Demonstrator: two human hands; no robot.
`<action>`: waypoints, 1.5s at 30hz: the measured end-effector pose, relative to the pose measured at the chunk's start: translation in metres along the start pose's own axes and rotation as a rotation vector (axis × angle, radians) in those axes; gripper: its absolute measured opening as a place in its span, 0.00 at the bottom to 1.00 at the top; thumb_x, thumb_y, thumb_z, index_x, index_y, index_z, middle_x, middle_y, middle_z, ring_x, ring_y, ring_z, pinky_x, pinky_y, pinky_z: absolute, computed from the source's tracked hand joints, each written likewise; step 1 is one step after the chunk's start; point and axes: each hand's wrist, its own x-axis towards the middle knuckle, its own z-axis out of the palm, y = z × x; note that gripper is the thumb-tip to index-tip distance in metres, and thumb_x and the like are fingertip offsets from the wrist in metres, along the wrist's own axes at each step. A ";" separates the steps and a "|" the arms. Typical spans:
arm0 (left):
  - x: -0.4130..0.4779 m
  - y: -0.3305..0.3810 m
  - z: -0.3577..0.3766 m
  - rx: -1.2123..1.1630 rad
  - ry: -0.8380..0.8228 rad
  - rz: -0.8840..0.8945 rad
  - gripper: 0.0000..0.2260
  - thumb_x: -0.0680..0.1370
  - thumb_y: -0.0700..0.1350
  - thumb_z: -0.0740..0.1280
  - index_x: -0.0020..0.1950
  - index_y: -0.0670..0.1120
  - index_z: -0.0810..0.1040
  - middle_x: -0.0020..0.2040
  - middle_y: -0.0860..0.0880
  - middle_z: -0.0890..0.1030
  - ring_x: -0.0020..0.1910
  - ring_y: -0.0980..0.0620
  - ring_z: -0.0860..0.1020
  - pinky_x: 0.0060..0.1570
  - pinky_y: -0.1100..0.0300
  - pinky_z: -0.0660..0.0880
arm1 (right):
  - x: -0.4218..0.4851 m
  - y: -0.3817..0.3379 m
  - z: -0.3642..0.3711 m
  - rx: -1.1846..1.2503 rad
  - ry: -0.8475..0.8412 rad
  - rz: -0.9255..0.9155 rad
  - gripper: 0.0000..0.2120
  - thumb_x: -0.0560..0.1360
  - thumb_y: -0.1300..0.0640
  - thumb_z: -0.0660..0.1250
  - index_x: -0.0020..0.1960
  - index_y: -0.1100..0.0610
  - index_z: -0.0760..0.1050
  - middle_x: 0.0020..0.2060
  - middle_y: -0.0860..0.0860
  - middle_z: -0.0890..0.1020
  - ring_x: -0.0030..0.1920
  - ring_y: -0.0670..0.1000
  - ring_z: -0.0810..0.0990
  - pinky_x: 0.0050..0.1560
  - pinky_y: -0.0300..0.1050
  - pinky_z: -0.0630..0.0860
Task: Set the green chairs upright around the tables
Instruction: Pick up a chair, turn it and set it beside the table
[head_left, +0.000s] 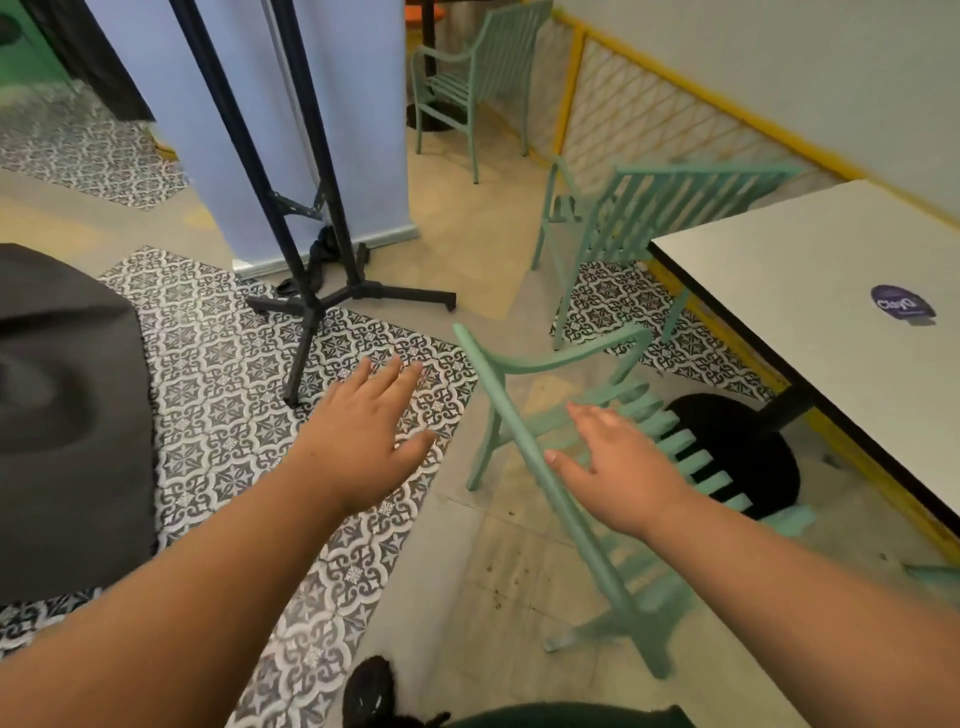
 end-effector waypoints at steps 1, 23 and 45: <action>0.009 -0.019 -0.007 0.007 0.006 0.010 0.35 0.80 0.66 0.51 0.83 0.56 0.43 0.84 0.50 0.47 0.82 0.45 0.45 0.80 0.42 0.50 | 0.010 -0.012 0.002 0.009 0.021 0.020 0.36 0.81 0.36 0.57 0.83 0.53 0.54 0.81 0.54 0.61 0.80 0.55 0.58 0.79 0.53 0.57; 0.284 -0.185 -0.100 0.022 -0.051 0.215 0.36 0.81 0.65 0.53 0.84 0.54 0.43 0.84 0.51 0.48 0.82 0.46 0.47 0.80 0.47 0.49 | 0.275 -0.090 -0.047 0.183 0.151 0.287 0.35 0.82 0.40 0.60 0.83 0.55 0.55 0.80 0.55 0.63 0.78 0.55 0.63 0.78 0.49 0.59; 0.626 -0.226 -0.182 0.154 -0.152 0.658 0.35 0.81 0.65 0.51 0.84 0.53 0.43 0.84 0.50 0.48 0.82 0.46 0.47 0.80 0.50 0.48 | 0.491 -0.117 -0.138 0.262 0.398 0.632 0.36 0.82 0.37 0.58 0.83 0.53 0.54 0.81 0.53 0.61 0.80 0.54 0.60 0.77 0.48 0.57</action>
